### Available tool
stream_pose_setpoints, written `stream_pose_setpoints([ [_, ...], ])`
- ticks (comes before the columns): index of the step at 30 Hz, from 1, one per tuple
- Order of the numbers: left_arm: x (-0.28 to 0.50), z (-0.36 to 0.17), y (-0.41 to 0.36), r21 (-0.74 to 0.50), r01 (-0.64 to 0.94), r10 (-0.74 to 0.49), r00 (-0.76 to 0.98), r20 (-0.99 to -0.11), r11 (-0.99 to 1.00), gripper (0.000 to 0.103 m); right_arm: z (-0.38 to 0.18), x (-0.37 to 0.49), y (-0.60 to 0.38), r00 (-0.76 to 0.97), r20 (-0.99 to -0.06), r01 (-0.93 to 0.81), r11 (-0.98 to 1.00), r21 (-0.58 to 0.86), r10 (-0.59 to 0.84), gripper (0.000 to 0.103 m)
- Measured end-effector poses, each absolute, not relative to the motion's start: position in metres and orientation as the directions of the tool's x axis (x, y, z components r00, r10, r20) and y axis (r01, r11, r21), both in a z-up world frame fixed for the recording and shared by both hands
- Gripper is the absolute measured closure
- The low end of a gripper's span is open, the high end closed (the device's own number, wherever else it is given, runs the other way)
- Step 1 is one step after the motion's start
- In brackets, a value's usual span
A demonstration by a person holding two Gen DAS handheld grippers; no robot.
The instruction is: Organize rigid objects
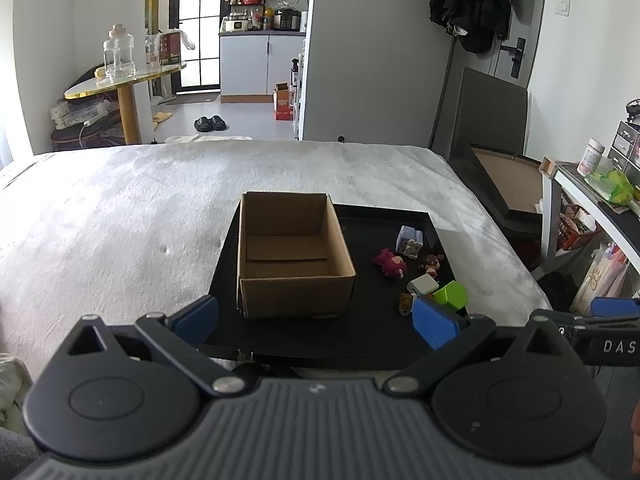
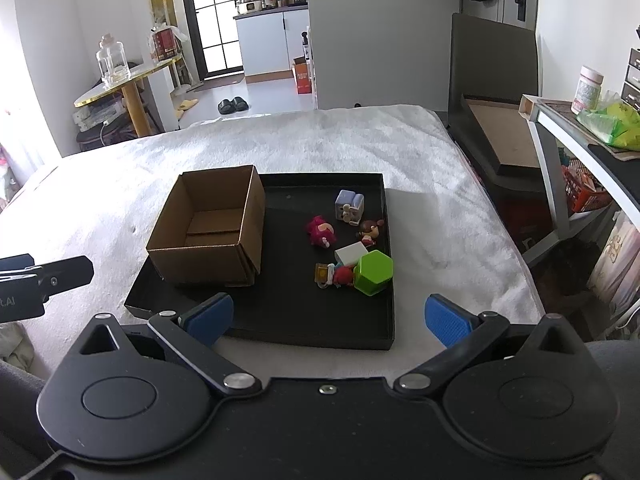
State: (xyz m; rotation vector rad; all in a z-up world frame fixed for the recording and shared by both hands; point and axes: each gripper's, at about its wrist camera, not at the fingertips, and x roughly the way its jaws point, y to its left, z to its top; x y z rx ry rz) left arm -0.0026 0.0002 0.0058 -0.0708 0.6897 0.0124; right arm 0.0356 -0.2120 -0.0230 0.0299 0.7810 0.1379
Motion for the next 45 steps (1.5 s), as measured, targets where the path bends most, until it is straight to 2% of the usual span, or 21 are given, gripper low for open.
stream_pose_setpoints([
  [19,-0.011,0.010,-0.001,-0.068,-0.051,-0.003,0.785,-0.620,0.996,0.000,-0.014,0.034,-0.216,0.712,-0.681,-0.105,0.985,0.136,0.170,0.000],
  [45,-0.014,0.009,0.001,-0.078,-0.062,0.000,0.786,-0.618,0.995,0.000,-0.015,0.036,-0.216,0.728,-0.670,-0.091,0.990,0.112,0.143,0.000],
])
